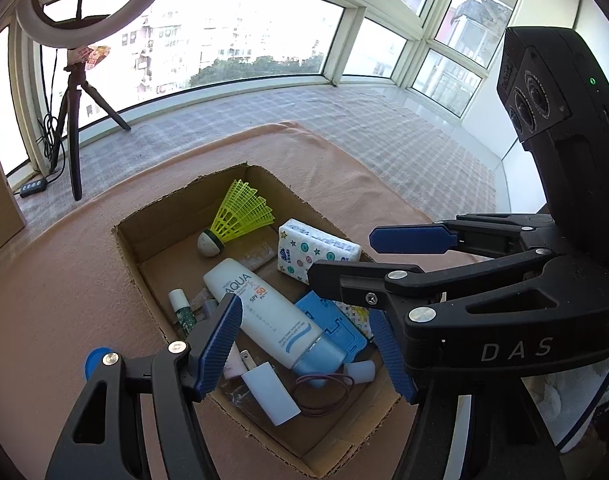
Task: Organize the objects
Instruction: 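Lower the tissue pack into the box and open the right tool, then move the right tool to the blue tape measure while the left tool approaches the clothespin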
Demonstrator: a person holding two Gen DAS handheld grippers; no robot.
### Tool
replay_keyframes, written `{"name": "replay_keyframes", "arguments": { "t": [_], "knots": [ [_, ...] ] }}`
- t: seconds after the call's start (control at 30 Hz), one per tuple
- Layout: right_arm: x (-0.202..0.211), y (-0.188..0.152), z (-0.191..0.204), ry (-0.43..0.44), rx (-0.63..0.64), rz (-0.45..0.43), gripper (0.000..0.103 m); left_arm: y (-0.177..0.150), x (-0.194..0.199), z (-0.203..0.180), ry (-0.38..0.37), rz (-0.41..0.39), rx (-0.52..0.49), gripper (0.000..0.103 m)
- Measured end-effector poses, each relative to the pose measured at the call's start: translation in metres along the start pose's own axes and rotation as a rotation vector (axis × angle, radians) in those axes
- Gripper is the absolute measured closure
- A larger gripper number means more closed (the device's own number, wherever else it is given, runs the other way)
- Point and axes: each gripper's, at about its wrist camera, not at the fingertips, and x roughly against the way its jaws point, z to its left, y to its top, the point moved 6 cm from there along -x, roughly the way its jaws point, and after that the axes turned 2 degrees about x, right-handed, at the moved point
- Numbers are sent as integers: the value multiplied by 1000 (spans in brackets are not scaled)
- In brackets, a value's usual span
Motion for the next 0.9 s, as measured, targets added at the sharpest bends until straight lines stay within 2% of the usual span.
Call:
{"name": "replay_keyframes", "arguments": {
  "t": [0.2, 0.43, 0.7, 0.9],
  "knots": [
    [1, -3, 17, 14, 10, -4, 44, -16, 18, 23, 49, -3, 26, 34],
    [-1, -5, 52, 54, 30, -19, 44, -39, 57, 71, 116, -15, 96, 34],
    [-13, -11, 103, 69, 108, -5, 44, -72, 112, 147, 223, -33, 207, 34],
    [-24, -2, 131, 73, 133, -16, 44, -99, 153, 206, 313, -35, 274, 34]
  ]
}}
